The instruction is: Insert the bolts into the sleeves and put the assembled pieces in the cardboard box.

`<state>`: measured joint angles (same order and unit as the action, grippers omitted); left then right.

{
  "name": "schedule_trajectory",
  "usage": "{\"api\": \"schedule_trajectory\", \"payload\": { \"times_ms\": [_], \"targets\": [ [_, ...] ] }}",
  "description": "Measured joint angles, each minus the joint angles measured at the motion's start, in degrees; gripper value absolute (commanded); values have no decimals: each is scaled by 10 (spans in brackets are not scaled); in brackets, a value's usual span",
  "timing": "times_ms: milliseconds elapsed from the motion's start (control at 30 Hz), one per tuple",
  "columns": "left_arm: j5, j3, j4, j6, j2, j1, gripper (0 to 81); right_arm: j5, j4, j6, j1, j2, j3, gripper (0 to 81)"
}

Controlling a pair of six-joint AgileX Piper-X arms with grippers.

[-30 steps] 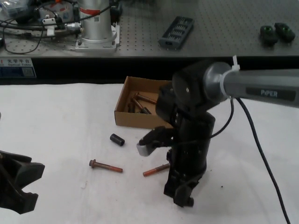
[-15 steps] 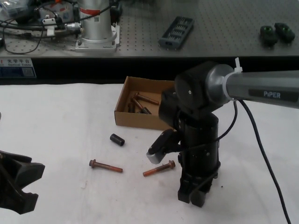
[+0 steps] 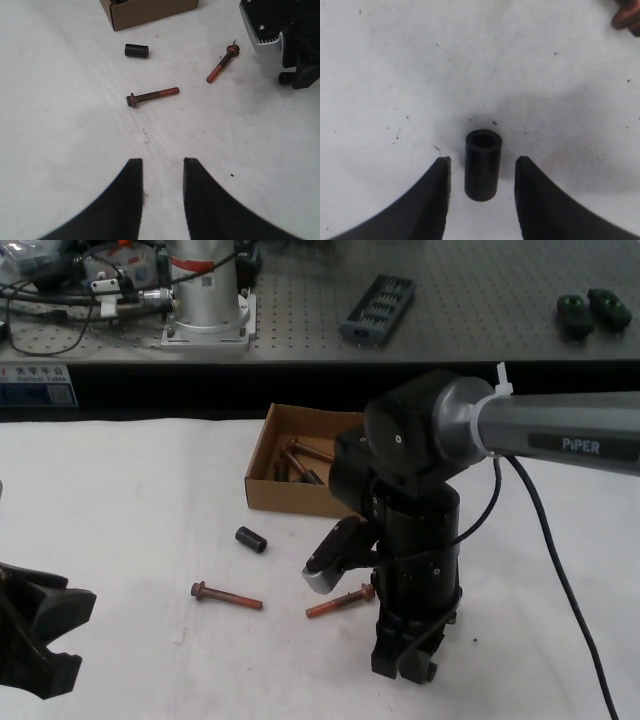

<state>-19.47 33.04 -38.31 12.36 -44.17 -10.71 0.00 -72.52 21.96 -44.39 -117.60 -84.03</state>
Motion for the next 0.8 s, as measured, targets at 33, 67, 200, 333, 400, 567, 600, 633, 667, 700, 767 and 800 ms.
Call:
{"api": "schedule_trajectory", "payload": {
  "times_ms": [33,67,200,333,400,567,600,633,667,700,767,800],
  "targets": [
    [0,0,0,0,0,0,212,0,4,-2,-2,0,0,313],
    [0,0,0,0,0,0,212,0,7,-3,-4,0,0,313],
    [0,0,0,0,0,0,212,0,12,-5,-14,0,0,313],
    [0,0,0,0,0,0,212,5,19,-14,-18,1,5,313],
    [0,0,0,0,0,0,212,9,19,-14,-18,1,11,313],
    [0,0,0,0,0,0,212,20,19,-16,-18,1,18,313],
    [0,0,0,0,0,0,212,20,19,-17,-18,1,19,313],
    [0,0,0,0,0,0,212,20,19,-17,-18,1,18,313],
    [0,0,0,0,0,0,212,21,19,-17,-18,1,20,313],
    [0,0,0,0,0,0,212,21,19,-17,-18,1,19,313],
    [0,0,0,0,0,0,212,22,19,-17,-18,1,19,313],
    [0,0,0,0,0,0,212,22,19,-17,-18,1,19,313]
  ]
}}
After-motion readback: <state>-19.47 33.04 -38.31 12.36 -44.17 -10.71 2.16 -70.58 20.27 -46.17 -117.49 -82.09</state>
